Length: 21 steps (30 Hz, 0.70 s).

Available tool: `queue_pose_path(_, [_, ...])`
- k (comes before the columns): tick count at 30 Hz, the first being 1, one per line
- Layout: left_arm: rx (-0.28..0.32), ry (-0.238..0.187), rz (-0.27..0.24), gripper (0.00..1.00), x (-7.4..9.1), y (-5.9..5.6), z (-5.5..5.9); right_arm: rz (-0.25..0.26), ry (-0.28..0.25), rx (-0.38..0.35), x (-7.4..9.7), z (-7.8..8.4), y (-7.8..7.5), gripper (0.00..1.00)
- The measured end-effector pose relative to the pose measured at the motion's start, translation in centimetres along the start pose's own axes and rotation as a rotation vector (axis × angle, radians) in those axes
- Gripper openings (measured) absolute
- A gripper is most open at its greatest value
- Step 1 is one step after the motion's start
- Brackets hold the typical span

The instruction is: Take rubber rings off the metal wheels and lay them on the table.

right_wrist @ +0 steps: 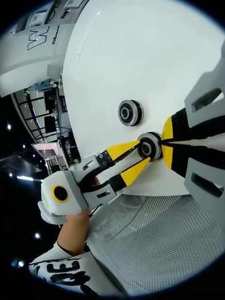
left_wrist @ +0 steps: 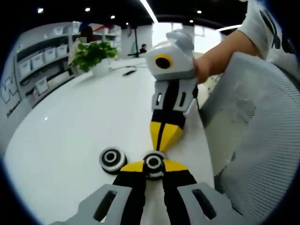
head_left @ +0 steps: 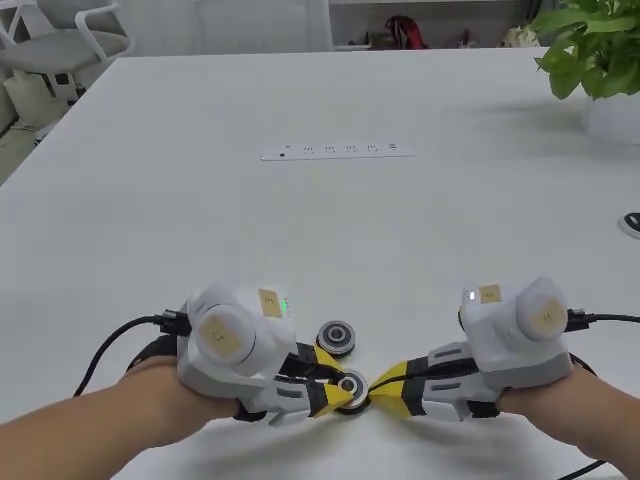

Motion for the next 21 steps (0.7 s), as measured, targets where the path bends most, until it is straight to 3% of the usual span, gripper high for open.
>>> queue_pose_path(21, [-0.002, 0.003, -0.007, 0.13, 0.00, 0.03, 0.02, 0.005, -0.055, -0.127, 0.34, -0.13, -0.44, 0.00])
Point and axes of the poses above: the centre of the closed fingertips' face, and the gripper's own axes: x roughly backward along the fingers, y roughly to its left, z roughly out of its underside, the point moved 6 cm from there along x, roughly backward along the fingers, and after that the axes turned 3 degrees about -z, right-handed, at the moved point
